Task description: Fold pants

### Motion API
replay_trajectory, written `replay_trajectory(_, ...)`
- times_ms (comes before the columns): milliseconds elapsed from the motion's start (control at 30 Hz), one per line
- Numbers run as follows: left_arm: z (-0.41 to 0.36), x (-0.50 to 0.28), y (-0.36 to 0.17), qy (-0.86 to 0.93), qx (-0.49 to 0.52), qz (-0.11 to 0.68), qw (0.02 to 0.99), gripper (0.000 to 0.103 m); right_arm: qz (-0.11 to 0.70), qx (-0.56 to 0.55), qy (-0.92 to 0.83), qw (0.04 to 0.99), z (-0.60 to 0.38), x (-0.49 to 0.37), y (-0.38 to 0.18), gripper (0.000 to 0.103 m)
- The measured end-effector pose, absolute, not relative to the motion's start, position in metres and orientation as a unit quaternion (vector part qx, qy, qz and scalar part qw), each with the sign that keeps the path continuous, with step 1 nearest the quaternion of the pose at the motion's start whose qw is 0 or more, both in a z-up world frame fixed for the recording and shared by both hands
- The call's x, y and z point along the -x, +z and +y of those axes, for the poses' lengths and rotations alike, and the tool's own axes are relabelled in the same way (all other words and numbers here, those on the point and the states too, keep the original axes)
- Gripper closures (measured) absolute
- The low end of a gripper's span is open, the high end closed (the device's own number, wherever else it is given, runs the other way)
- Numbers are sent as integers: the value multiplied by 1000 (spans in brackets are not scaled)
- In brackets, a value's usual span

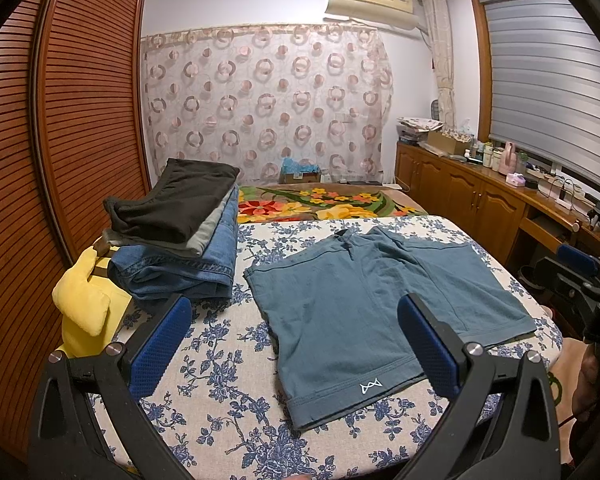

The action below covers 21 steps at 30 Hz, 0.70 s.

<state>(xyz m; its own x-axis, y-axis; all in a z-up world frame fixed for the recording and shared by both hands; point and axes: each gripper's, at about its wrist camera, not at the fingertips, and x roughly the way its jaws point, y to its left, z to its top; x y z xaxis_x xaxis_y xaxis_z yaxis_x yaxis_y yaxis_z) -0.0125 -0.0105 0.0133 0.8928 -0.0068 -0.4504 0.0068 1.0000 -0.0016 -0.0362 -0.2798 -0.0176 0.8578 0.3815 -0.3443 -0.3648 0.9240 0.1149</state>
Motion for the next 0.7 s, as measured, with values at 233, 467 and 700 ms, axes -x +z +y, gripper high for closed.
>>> replay_trajectory(233, -11, 13, 14, -3, 0, 231, 973, 0, 183, -22, 194, 964, -279, 37, -17, 0)
replay_trajectory(467, -11, 13, 14, -4, 0, 231, 973, 0, 182, -22, 194, 964, -279, 37, -16, 0)
replay_trajectory(700, -12, 12, 14, -3, 1, 236, 972, 0, 184, -21, 196, 963, -279, 37, -17, 0)
